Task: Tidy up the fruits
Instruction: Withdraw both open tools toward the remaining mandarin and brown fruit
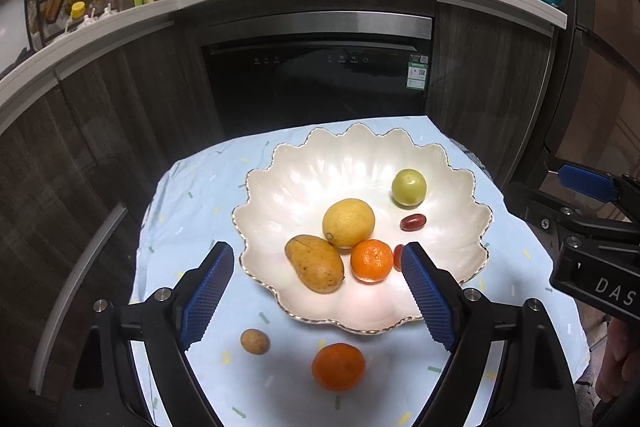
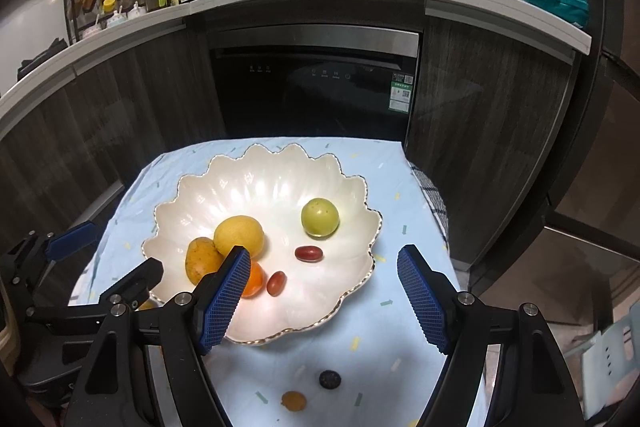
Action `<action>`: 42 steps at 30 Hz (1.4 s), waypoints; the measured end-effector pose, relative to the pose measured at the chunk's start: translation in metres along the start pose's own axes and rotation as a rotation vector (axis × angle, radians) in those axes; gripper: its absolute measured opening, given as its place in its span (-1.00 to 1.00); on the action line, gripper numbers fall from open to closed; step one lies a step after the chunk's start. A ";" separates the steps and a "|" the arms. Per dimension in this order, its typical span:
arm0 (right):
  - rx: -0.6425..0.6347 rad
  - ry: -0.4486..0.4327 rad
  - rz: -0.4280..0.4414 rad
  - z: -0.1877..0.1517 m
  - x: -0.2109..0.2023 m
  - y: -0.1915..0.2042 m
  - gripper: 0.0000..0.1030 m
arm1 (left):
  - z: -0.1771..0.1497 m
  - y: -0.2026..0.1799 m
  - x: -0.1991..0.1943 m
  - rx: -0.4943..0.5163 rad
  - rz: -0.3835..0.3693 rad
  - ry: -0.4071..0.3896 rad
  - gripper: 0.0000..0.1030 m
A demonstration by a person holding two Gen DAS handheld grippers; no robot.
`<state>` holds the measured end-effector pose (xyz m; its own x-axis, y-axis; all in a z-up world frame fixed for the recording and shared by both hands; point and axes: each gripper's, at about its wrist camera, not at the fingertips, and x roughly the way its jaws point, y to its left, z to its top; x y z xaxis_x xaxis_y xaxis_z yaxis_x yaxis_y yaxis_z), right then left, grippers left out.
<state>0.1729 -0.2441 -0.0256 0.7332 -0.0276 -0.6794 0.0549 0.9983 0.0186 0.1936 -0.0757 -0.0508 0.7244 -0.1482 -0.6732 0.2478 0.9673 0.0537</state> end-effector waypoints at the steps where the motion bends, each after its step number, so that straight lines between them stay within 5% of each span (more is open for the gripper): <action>1: 0.002 -0.003 -0.001 0.000 -0.002 0.000 0.49 | -0.001 0.000 -0.002 -0.001 0.002 -0.003 0.69; 24: 0.027 -0.044 -0.022 -0.021 -0.032 0.002 0.49 | -0.017 0.006 -0.033 -0.010 0.024 -0.051 0.72; 42: 0.021 -0.014 -0.032 -0.053 -0.026 0.007 0.49 | -0.046 0.016 -0.024 -0.023 0.002 -0.008 0.72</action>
<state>0.1188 -0.2338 -0.0465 0.7403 -0.0603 -0.6695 0.0927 0.9956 0.0128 0.1505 -0.0473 -0.0678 0.7300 -0.1480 -0.6672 0.2320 0.9720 0.0382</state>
